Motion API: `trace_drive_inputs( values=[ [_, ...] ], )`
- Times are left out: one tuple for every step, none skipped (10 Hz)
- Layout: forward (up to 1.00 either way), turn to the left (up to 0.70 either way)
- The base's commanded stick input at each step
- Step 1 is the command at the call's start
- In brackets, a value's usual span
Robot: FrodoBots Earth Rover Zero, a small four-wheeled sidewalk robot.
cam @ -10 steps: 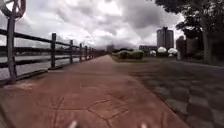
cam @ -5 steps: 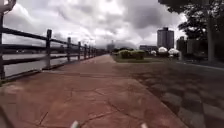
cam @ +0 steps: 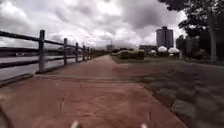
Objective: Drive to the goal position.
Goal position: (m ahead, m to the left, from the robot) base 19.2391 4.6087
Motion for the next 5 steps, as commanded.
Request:
trace_drive_inputs(
  values=[
    [0.70,0.00],
    [0.70,0.00],
    [0.70,0.00],
    [0.70,0.00],
    [0.70,0.00]
  ],
)
